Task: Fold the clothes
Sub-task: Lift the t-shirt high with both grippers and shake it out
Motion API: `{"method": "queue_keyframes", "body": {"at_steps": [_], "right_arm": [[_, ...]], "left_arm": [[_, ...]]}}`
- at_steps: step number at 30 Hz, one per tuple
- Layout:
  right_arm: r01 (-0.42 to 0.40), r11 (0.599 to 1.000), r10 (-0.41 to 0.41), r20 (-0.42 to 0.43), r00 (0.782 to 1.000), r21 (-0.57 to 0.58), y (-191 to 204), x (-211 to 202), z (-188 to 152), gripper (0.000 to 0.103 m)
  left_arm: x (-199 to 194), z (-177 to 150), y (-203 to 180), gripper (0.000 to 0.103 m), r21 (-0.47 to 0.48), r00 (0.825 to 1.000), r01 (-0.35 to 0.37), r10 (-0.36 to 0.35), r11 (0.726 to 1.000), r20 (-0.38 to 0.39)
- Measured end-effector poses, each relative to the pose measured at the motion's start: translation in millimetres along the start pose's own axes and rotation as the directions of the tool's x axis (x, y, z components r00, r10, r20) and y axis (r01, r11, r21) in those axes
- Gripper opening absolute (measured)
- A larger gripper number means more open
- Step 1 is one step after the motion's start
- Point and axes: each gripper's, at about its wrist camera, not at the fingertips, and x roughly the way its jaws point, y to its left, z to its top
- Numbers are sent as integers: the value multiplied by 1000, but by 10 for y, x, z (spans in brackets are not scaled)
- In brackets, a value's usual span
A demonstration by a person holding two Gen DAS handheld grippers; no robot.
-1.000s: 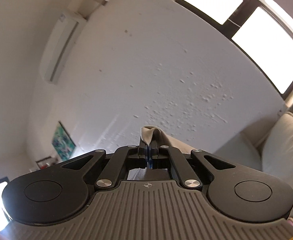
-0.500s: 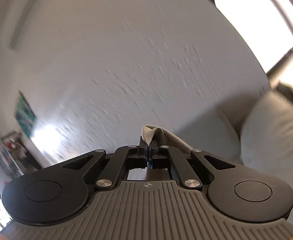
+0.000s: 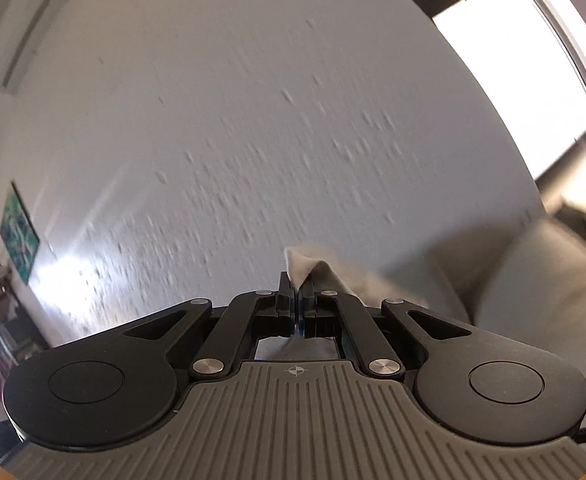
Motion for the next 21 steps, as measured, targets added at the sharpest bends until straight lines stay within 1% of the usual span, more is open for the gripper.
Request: {"method": "queue_keyframes", "body": {"at_steps": [2, 4, 6, 8, 10, 11, 14, 16, 17, 18, 20, 21], "right_arm": [[35, 999, -34, -80, 996, 9, -262, 10, -401, 1], [83, 997, -80, -168, 983, 10, -566, 61, -881, 1], [144, 988, -125, -267, 956, 55, -918, 110, -1378, 1], [221, 970, -174, -351, 920, 99, -1243, 137, -1861, 1], [289, 948, -214, -411, 886, 129, -1487, 101, -2236, 1], [316, 938, -227, -436, 871, 143, -1580, 72, -2384, 1], [356, 923, -249, -480, 841, 145, -1701, -37, -2625, 1], [360, 924, -259, -479, 839, 130, -1701, -117, -2663, 1], [358, 925, -260, -477, 840, 127, -1697, -147, -2648, 1], [359, 925, -264, -474, 840, 121, -1664, -121, -2552, 1], [363, 926, -279, -464, 841, 101, -1588, -60, -2350, 1], [364, 927, -285, -458, 842, 92, -1499, -103, -2265, 1]], "left_arm": [[-10, -379, 295, 0, 10, 995, -85, 85, 996, -50], [10, -774, 672, 0, -13, 978, -178, 176, 984, -110], [16, -1154, 1048, 0, -64, 952, -265, 251, 962, -176], [10, -1502, 1389, 0, -115, 921, -340, 306, 933, -243], [-50, -1735, 1554, 0, -136, 901, -378, 331, 916, -279], [-81, -1808, 1584, 0, -138, 897, -385, 335, 912, -288], [-177, -1878, 1597, 0, -131, 892, -392, 341, 911, -295], [-222, -1827, 1548, 0, -105, 888, -396, 351, 912, -296], [-239, -1790, 1514, 0, -89, 886, -397, 356, 913, -298], [-263, -1759, 1470, 0, -72, 884, -396, 359, 915, -299], [-299, -1689, 1370, 0, -42, 886, -381, 352, 924, -300], [-310, -1647, 1326, 0, -29, 888, -373, 348, 927, -301]]}}
